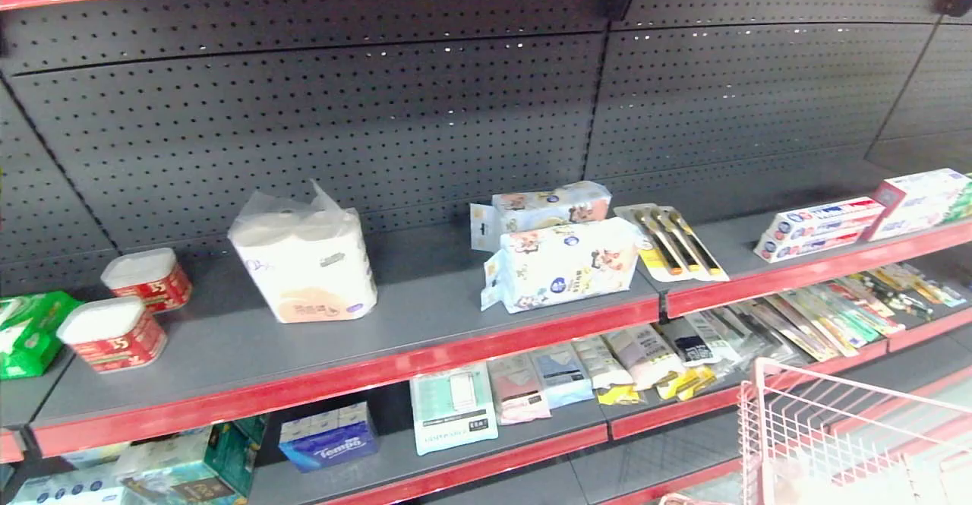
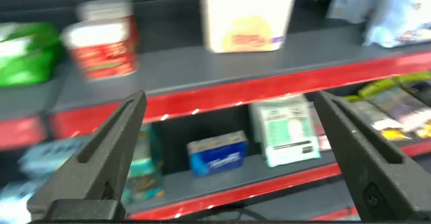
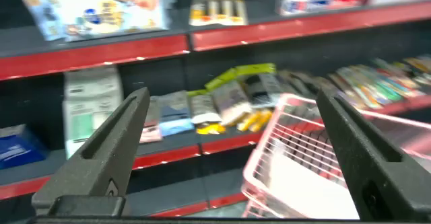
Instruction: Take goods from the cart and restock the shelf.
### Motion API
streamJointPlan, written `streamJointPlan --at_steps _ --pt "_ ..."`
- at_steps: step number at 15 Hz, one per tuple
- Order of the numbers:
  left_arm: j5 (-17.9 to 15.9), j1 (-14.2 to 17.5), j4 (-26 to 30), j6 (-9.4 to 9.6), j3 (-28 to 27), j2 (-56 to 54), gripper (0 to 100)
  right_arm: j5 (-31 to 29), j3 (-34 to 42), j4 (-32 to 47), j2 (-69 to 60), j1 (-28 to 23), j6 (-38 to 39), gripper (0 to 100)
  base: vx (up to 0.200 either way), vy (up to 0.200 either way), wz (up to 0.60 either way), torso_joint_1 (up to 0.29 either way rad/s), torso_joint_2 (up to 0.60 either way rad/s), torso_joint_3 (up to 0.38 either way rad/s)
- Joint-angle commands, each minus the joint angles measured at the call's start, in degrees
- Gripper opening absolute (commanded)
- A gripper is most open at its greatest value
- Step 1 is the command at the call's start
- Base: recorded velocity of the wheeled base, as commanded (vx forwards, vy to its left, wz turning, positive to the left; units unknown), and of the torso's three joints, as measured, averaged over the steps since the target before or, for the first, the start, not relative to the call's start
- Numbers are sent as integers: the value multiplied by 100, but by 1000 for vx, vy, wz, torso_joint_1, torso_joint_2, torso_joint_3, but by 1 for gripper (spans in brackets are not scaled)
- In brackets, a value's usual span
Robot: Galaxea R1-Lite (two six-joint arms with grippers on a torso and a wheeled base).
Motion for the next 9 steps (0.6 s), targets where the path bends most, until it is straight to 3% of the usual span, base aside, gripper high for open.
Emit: streamJointPlan --at_steps 1,9 --pt "4 4 -1 2 0 7 100 5 0 -1 7 0 -2 100 0 0 -600 -2 2 7" --pt "4 4 -1 2 0 7 100 5 0 -1 7 0 -2 100 0 0 -600 4 3 5"
